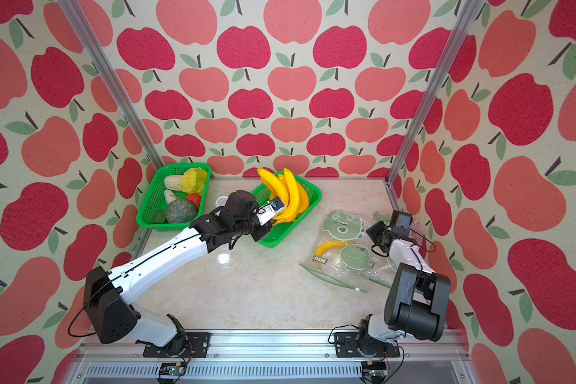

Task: Open the zip-top bag and take out the banana
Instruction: Place the banana in the basket.

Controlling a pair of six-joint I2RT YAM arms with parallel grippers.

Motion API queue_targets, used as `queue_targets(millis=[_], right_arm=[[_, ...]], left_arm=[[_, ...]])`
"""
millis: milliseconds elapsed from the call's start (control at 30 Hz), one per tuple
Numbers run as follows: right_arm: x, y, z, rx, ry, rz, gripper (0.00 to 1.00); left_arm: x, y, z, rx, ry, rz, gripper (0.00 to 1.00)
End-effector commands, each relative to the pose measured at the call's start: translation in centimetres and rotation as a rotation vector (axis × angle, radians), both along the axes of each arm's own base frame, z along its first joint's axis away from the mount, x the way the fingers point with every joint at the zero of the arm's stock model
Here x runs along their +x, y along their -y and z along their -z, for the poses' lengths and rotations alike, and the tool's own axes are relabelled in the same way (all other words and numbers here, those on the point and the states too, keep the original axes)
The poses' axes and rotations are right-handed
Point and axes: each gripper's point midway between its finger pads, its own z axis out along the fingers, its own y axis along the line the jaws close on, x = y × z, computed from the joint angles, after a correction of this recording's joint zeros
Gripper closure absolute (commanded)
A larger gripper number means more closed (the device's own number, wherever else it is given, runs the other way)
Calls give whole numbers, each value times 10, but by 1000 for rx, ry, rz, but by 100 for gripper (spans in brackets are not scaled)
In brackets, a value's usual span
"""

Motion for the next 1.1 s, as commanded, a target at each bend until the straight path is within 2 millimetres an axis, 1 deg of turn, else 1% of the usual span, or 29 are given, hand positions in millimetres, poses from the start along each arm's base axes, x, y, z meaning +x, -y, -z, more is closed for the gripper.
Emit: queue_targets(millis=[0, 167, 300, 467, 533, 600, 700, 733, 767, 833, 867, 967, 1033, 1067], right_arm=[[-5, -4, -3, 18, 7, -6, 100], [-5, -4, 1, 17, 0, -13, 100], [-5, -4, 3, 19, -1, -13, 100], [-6, -5, 7, 27, -10, -12, 100], [-6, -5, 7, 28, -10, -13, 100], [-7, -5, 8, 25, -11, -13, 100], [-7, -5, 7, 22, -12, -15, 100], [-7, -5, 7, 22, -10, -15, 100], [-7, -5, 6, 22, -10, -14, 100], [-8, -5, 5, 21, -8, -13, 100], [-8, -5, 5, 20, -7, -14, 100], [-9, -5, 6, 19, -11, -14, 100], [-8, -5, 5, 19, -10, -15, 100], [-9, -6, 6, 22, -12, -15, 100]], left_arm=[[18, -24, 31, 96, -87, -38, 88], [46, -58, 59, 125, -151, -146, 88], [59, -74, 76, 170, -182, -206, 89], [65, -80, 102, 231, -230, -232, 88], [66, -80, 107, 231, -239, -232, 88], [63, -76, 111, 219, -253, -211, 87], [57, -68, 122, 219, -302, -167, 85], [54, -65, 127, 217, -326, -153, 83], [51, -62, 130, 207, -349, -145, 78], [46, -54, 130, 165, -384, -122, 69], [43, -52, 129, 143, -393, -119, 67], [44, -48, 116, 73, -374, -124, 63], [44, -49, 107, 26, -361, -154, 61], [45, -51, 101, 13, -345, -165, 58]])
